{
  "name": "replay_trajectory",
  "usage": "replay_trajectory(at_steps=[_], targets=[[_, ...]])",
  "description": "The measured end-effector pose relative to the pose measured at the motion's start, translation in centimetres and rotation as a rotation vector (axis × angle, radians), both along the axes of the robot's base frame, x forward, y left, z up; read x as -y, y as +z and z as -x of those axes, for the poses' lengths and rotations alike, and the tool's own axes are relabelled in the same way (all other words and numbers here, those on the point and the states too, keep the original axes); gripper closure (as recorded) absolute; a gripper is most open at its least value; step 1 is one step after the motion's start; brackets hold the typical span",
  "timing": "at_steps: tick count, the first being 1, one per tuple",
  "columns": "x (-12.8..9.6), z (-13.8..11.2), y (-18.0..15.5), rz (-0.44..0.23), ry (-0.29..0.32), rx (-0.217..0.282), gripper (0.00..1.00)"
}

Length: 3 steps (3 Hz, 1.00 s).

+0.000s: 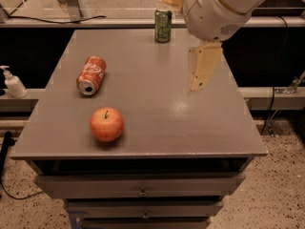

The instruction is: Move coke can near green can

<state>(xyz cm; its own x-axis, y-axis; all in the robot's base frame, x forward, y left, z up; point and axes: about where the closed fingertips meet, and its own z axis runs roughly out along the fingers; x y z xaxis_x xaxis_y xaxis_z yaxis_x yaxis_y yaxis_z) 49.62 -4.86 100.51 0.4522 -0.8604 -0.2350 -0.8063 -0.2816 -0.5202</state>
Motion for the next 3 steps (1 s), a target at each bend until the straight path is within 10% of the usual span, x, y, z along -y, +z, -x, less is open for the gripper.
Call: replay_trajectory(at_steps=[2,3], targets=[[-1.6,-0.2,-0.2,0.121,0.114,0.045,0.00],[-7.6,-2.3,-3.8,0.345,0.406,0.104,0.00]])
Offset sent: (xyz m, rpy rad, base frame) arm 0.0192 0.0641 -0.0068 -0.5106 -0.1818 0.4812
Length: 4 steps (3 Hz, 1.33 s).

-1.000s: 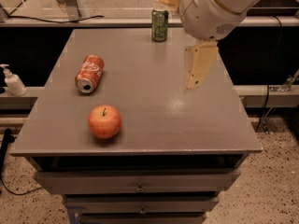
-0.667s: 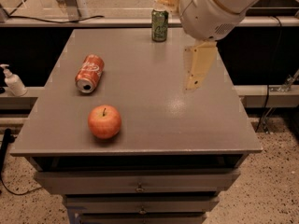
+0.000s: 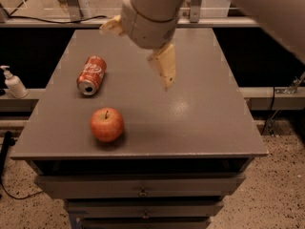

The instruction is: Move coke can near green can

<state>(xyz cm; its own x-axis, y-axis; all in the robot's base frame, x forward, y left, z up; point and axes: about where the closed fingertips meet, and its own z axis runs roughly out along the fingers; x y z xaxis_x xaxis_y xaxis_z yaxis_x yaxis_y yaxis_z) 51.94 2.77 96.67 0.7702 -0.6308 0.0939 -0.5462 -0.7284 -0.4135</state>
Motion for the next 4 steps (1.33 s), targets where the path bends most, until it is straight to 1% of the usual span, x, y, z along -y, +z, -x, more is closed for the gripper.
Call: replay_trajectory(at_steps=[1,2,3,4], targets=[[-5.9,-2.4,-5.1,0.143,0.257,0.006,0.00],[-10.6,-4.3,-9.5,0.211,0.441,-0.004,0.00],[-14.5,-5.5,-11.7,0.229,0.561,0.010,0.00],[-18.2,-6.0,-12.5,0.245,0.658,0.035,0.00]])
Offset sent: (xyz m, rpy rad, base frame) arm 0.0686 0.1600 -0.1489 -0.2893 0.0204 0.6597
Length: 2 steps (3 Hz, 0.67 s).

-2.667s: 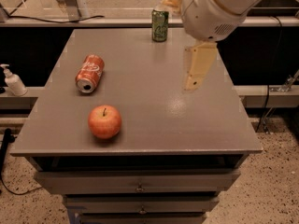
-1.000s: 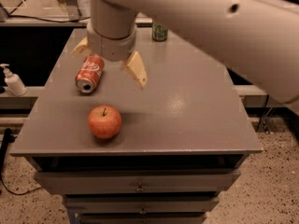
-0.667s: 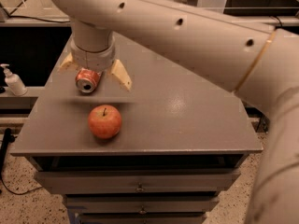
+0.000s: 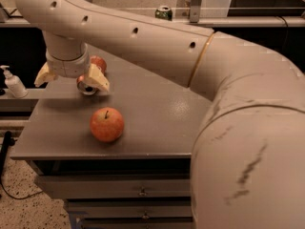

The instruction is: Move coke can near green can

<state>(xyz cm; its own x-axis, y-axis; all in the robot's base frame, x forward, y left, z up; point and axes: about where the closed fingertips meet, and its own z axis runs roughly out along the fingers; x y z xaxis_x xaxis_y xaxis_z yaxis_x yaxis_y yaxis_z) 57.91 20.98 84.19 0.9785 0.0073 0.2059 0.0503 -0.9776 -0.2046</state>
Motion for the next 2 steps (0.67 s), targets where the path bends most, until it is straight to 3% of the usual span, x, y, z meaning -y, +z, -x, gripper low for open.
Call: replay_trajectory(at_steps=[2], targets=[[-4.0,-1.9,-0.5,0.065,0.127,0.058,0.00]])
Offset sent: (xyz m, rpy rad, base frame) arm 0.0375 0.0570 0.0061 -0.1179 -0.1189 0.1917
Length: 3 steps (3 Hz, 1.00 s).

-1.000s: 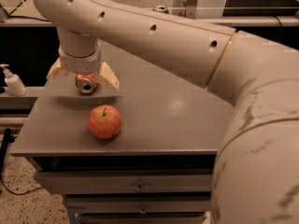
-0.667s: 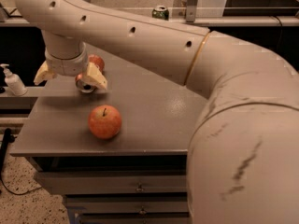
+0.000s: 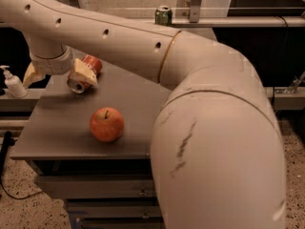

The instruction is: Move coke can near green can

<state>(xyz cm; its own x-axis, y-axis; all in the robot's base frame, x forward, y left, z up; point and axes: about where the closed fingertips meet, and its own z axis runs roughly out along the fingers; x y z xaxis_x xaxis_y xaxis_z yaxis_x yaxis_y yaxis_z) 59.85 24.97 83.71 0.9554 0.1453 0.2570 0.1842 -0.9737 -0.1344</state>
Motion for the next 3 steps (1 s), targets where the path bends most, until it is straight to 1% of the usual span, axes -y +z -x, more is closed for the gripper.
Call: replay_trajectory(at_steps=[1,2,3], targets=[[-0.3,-1.8,1.4,0.030,0.008,0.068,0.00],[0.1,-3.6,2.6,0.044,-0.025,0.138,0.00],[1.6,-5.6,2.2,0.083,-0.090,0.190,0.06]])
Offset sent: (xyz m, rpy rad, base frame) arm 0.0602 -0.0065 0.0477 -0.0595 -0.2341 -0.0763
